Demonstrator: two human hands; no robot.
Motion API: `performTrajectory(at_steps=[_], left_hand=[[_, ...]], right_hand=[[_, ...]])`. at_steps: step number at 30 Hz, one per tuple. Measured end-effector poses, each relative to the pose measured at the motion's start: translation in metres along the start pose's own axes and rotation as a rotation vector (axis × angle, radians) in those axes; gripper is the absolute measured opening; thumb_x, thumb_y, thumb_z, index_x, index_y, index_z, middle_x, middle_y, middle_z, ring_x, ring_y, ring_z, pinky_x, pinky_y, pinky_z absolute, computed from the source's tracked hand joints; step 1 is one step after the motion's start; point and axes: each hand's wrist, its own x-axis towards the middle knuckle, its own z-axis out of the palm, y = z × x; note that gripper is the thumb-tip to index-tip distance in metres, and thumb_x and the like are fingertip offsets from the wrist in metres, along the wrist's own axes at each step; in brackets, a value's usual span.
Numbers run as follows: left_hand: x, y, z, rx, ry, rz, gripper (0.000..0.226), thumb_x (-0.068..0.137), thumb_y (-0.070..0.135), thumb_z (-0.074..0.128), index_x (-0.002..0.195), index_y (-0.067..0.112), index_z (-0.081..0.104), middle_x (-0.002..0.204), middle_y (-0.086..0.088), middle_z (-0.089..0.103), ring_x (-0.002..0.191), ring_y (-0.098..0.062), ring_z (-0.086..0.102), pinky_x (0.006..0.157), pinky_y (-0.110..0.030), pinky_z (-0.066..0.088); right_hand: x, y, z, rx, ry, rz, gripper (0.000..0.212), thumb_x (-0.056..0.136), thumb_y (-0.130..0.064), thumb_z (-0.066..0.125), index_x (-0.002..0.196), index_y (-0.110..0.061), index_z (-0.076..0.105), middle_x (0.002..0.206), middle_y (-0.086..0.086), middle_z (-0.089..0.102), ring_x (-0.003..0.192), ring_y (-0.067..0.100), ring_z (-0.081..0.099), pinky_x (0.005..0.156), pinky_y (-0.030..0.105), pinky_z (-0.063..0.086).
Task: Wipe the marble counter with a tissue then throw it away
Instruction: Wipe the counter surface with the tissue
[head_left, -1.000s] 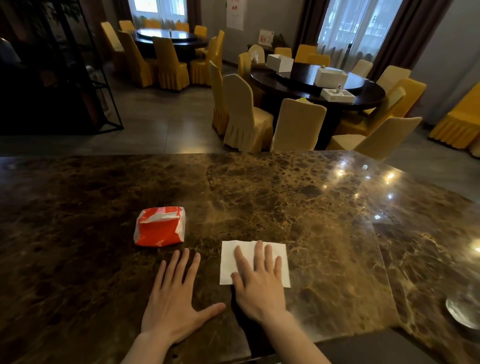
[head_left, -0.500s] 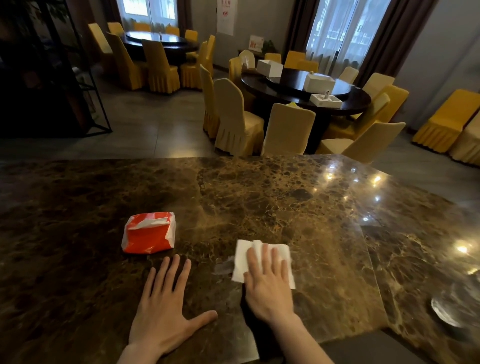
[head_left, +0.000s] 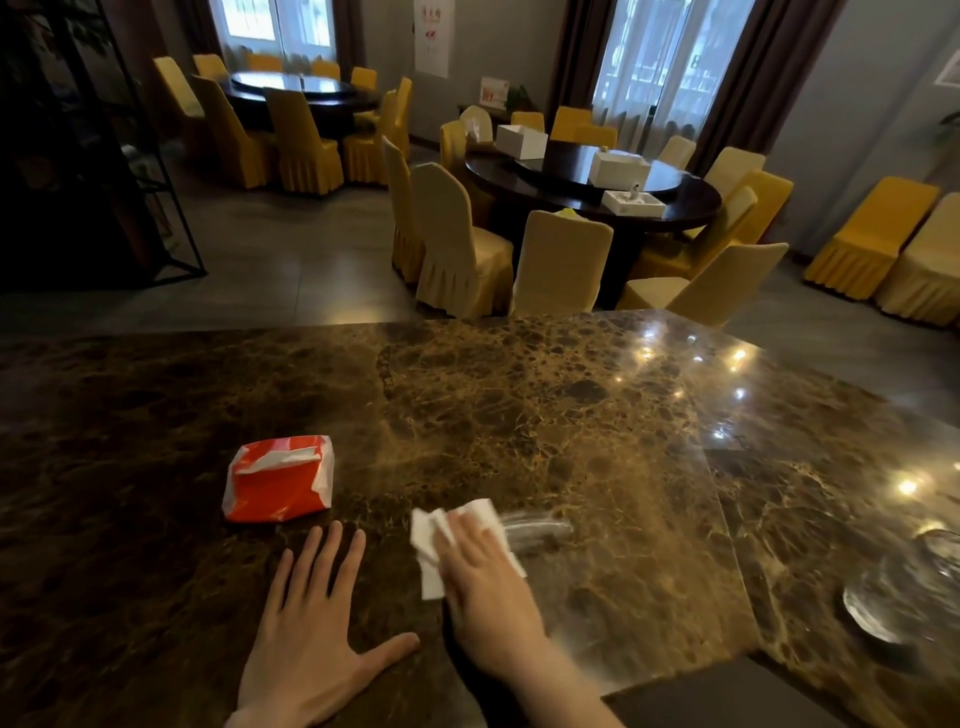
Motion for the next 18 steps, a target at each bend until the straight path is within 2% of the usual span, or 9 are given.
performTrajectory(at_steps=[2, 5, 7, 9, 11, 13, 14, 16, 18], left_hand=[[0.001, 0.000, -0.001, 0.004, -0.009, -0.001, 0.134, 0.053, 0.114, 0.004, 0.154, 0.032, -0.028, 0.167, 0.004, -0.031, 0.151, -0.016, -0.032, 0.127, -0.046, -0.017], [-0.001, 0.000, -0.001, -0.013, 0.000, 0.006, 0.132, 0.055, 0.113, 0.005, 0.155, 0.032, -0.027, 0.167, 0.005, -0.030, 0.151, -0.015, -0.033, 0.127, -0.046, -0.016], [-0.002, 0.000, -0.001, 0.008, 0.000, 0.007, 0.132, 0.056, 0.113, 0.004, 0.155, 0.032, -0.028, 0.167, 0.004, -0.030, 0.151, -0.016, -0.033, 0.127, -0.046, -0.016], [-0.002, 0.001, -0.002, 0.005, 0.006, 0.002, 0.133, 0.055, 0.113, 0.004, 0.155, 0.032, -0.028, 0.168, 0.003, -0.030, 0.152, -0.017, -0.032, 0.127, -0.046, -0.016], [-0.002, 0.001, -0.002, -0.005, 0.008, 0.006, 0.133, 0.054, 0.113, 0.003, 0.155, 0.031, -0.027, 0.168, 0.004, -0.029, 0.152, -0.016, -0.032, 0.128, -0.046, -0.015], [-0.002, 0.000, -0.002, -0.009, 0.007, 0.005, 0.133, 0.055, 0.113, 0.003, 0.155, 0.032, -0.027, 0.168, 0.004, -0.028, 0.152, -0.016, -0.032, 0.128, -0.046, -0.015], [-0.002, -0.001, -0.002, -0.014, 0.007, 0.002, 0.133, 0.055, 0.113, 0.004, 0.156, 0.032, -0.026, 0.168, 0.004, -0.027, 0.152, -0.015, -0.032, 0.128, -0.046, -0.015], [-0.001, 0.000, -0.001, -0.013, 0.012, -0.001, 0.132, 0.055, 0.113, 0.005, 0.155, 0.033, -0.026, 0.168, 0.005, -0.027, 0.151, -0.015, -0.032, 0.127, -0.046, -0.015], [-0.001, -0.001, 0.000, -0.002, 0.012, -0.002, 0.131, 0.055, 0.113, 0.004, 0.155, 0.034, -0.028, 0.168, 0.005, -0.029, 0.151, -0.015, -0.034, 0.127, -0.046, -0.016]], right_hand=[[-0.005, -0.006, -0.003, 0.137, 0.034, -0.061, 0.052, 0.099, -0.016, 0.051, 0.148, -0.033, 0.047, 0.162, -0.014, 0.037, 0.153, 0.006, 0.020, 0.124, 0.032, 0.022], [-0.004, 0.003, -0.032, 0.411, 0.308, 0.205, 0.045, 0.085, 0.005, 0.064, 0.114, -0.027, 0.077, 0.118, -0.011, 0.074, 0.116, 0.004, 0.063, 0.104, 0.031, 0.051], [0.005, 0.019, -0.057, 0.590, 0.490, 0.474, 0.035, 0.089, 0.004, 0.065, 0.100, -0.027, 0.078, 0.102, -0.003, 0.075, 0.097, 0.015, 0.068, 0.086, 0.037, 0.058], [0.017, 0.039, -0.080, 0.822, 0.608, 0.690, 0.024, 0.094, -0.004, 0.064, 0.096, -0.025, 0.074, 0.100, 0.005, 0.074, 0.092, 0.026, 0.069, 0.077, 0.044, 0.060], [0.023, 0.058, -0.095, 0.955, 0.687, 0.841, 0.021, 0.094, -0.007, 0.064, 0.093, -0.027, 0.072, 0.099, 0.006, 0.074, 0.085, 0.027, 0.069, 0.069, 0.045, 0.060], [0.021, 0.071, -0.100, 0.833, 0.706, 0.891, 0.020, 0.091, -0.009, 0.067, 0.091, -0.029, 0.072, 0.099, 0.003, 0.073, 0.086, 0.024, 0.068, 0.074, 0.045, 0.061], [0.017, 0.075, -0.099, 0.626, 0.685, 0.860, 0.021, 0.088, -0.009, 0.069, 0.091, -0.029, 0.073, 0.100, 0.003, 0.073, 0.089, 0.024, 0.065, 0.080, 0.046, 0.058], [0.005, 0.080, -0.092, 0.131, 0.587, 0.708, 0.022, 0.085, -0.007, 0.072, 0.096, -0.025, 0.077, 0.099, 0.001, 0.071, 0.094, 0.024, 0.058, 0.083, 0.042, 0.050], [-0.005, 0.082, -0.081, -0.093, 0.449, 0.544, 0.019, 0.087, -0.011, 0.071, 0.101, -0.020, 0.079, 0.098, 0.001, 0.063, 0.094, 0.024, 0.053, 0.077, 0.040, 0.049]])
